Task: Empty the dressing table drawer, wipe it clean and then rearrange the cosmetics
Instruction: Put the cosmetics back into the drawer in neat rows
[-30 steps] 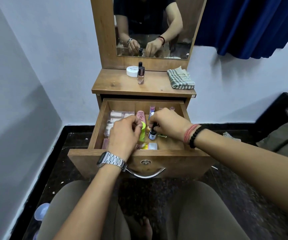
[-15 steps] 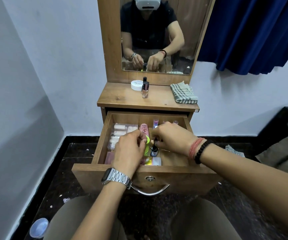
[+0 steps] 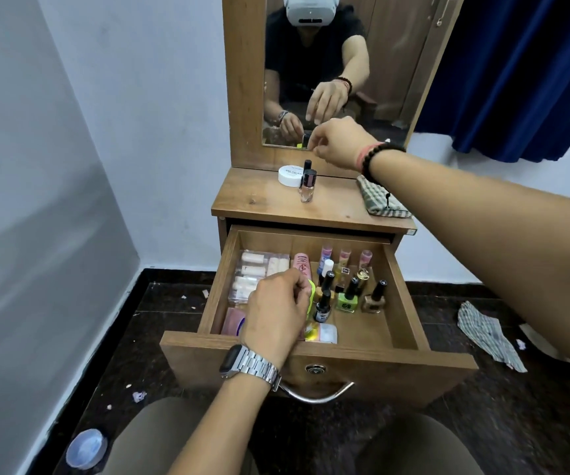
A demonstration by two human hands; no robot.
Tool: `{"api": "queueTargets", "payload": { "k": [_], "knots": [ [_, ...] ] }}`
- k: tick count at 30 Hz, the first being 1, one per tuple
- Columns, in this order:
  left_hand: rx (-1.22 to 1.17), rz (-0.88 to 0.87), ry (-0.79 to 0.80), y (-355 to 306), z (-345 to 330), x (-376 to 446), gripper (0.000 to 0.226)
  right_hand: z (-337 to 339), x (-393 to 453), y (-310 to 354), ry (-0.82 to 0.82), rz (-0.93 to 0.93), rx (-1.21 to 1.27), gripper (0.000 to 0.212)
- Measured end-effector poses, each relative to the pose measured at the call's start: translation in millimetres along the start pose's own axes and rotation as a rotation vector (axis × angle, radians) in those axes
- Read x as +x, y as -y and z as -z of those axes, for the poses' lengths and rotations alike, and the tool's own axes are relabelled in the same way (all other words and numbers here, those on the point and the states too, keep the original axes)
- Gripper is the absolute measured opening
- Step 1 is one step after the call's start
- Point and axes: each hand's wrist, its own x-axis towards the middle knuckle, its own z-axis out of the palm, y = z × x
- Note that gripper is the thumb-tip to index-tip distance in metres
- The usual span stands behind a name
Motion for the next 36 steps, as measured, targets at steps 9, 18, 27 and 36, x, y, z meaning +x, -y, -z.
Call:
{"api": "queueTargets", "payload": {
  "k": [9,18,27,36],
  "knots": [
    [-0.008,-0.041,-0.009,3,-3,2,0.008,-38,35,8,0.095,-0.058,-0.042,0.011],
    [-0.006,-0.041,-0.007,3,-3,2,0.009,-14,31,5,-0.038,-0.062,-0.068,0.019],
    [-0.02,-0.005,0.019,0,-1,2,0.011,52,-55,-10,-0.195,0.035,0.052,0.021],
    [0.023,-0.022,0.01,0,-1,1,0.01,-13,-174,-12,0.169,0.052,0.158,0.024]
  ]
}}
